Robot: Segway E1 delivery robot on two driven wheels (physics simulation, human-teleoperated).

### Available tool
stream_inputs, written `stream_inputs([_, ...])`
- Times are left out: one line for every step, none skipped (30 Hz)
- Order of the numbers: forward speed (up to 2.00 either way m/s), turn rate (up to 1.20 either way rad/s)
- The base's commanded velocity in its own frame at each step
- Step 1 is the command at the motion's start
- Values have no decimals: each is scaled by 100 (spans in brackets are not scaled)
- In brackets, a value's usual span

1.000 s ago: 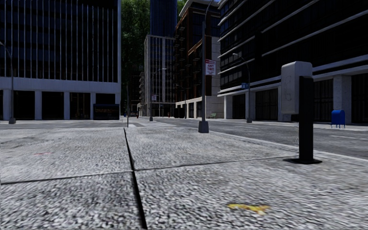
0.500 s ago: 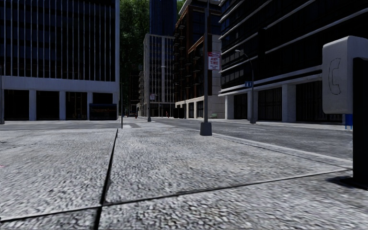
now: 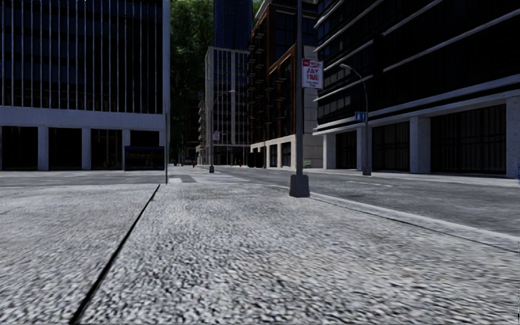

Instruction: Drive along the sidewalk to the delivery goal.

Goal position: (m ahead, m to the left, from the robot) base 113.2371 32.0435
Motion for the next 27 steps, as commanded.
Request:
stream_inputs([200, 28])
stream_inputs([200, 28])
stream_inputs([200, 28])
stream_inputs([200, 28])
stream_inputs([200, 28])
stream_inputs([200, 28])
stream_inputs([200, 28])
stream_inputs([200, 28])
stream_inputs([200, 28])
stream_inputs([200, 28])
stream_inputs([200, 28])
stream_inputs([200, 28])
stream_inputs([200, 28])
stream_inputs([200, 28])
stream_inputs([200, 27])
stream_inputs([200, 16])
stream_inputs([200, 16])
stream_inputs([200, 0])
stream_inputs([200, 0])
stream_inputs([200, 0])
stream_inputs([200, 0])
stream_inputs([200, 0])
stream_inputs([200, 0])
stream_inputs([200, 0])
stream_inputs([200, 0])
stream_inputs([200, 0])
stream_inputs([200, 0])
